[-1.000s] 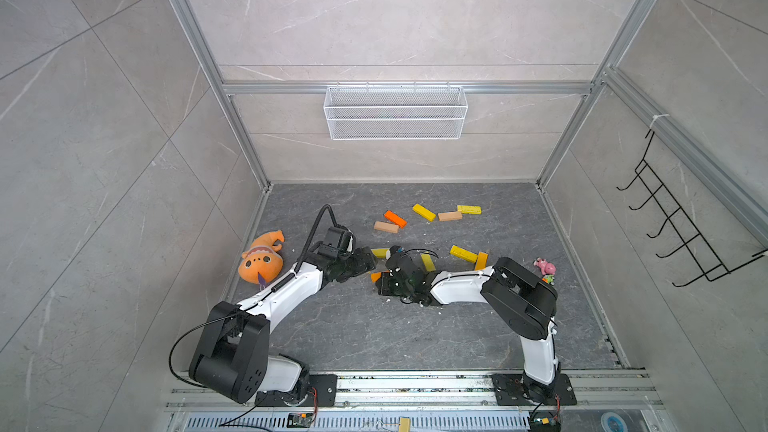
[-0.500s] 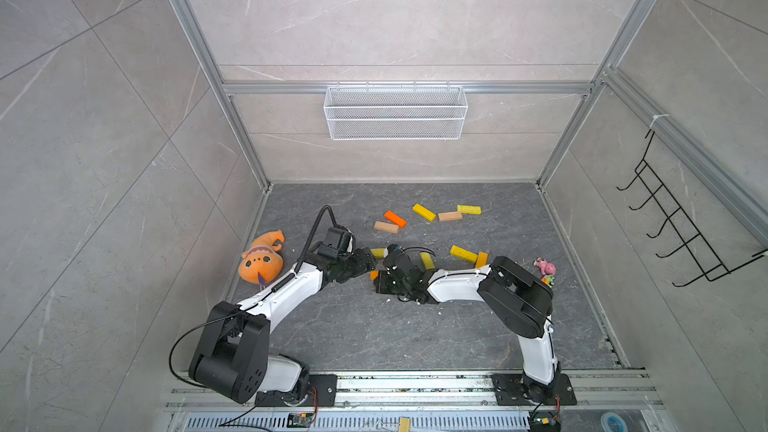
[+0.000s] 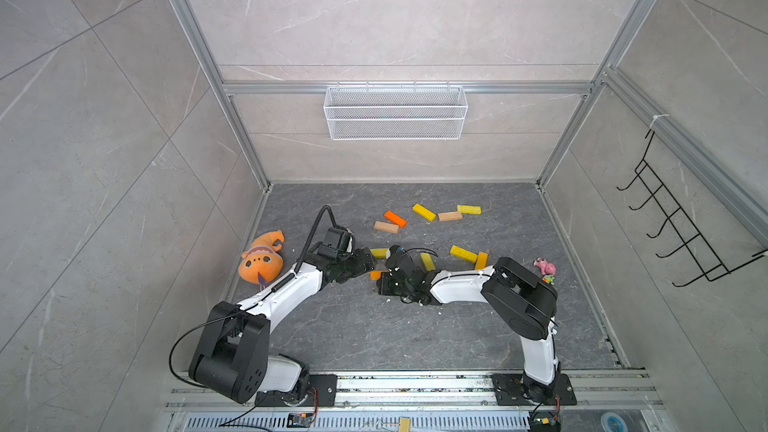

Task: Assemble the number 8 with building blocks
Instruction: Assemble the building block at the center of the board.

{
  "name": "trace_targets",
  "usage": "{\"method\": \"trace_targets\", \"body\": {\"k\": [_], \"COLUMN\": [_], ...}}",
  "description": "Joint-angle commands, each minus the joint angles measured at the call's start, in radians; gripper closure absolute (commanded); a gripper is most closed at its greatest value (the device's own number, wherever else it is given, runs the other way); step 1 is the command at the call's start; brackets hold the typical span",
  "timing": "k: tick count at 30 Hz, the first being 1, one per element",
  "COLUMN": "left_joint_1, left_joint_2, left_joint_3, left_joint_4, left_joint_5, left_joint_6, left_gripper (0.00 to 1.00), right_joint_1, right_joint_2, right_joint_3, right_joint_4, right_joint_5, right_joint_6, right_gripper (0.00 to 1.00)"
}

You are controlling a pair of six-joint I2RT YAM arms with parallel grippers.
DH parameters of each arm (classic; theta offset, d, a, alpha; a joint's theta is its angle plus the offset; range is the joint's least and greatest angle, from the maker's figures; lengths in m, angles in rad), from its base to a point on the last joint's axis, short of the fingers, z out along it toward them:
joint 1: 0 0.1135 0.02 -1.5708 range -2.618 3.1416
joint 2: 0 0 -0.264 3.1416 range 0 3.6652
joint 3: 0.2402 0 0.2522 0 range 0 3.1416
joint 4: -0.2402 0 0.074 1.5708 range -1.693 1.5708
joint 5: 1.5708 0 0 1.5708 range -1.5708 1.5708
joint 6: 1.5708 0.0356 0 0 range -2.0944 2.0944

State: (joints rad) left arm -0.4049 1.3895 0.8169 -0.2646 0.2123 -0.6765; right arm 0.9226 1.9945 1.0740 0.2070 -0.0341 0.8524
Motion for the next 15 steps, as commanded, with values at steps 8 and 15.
{"method": "trace_targets", "body": {"k": [8, 15], "left_joint_1": [0.004, 0.004], "left_joint_2": [-0.02, -0.023], "left_joint_3": [-0.001, -0.005], "left_joint_4": [0.007, 0.008], "left_joint_5": [0.017, 0.018], "left_joint_6": [0.022, 0.021], "left_gripper": [0.18, 0.18], "right_joint_1": [-0.012, -0.03], "right_joint_2": [-0.06, -0.066], "right_joint_3": [-0.081, -0.091], "right_joint_4": [-0.06, -0.057], "right_joint_5": [0.085, 0.086], "right_joint_6": [0.007, 0.008], "right_gripper": [0.89, 0.89]}}
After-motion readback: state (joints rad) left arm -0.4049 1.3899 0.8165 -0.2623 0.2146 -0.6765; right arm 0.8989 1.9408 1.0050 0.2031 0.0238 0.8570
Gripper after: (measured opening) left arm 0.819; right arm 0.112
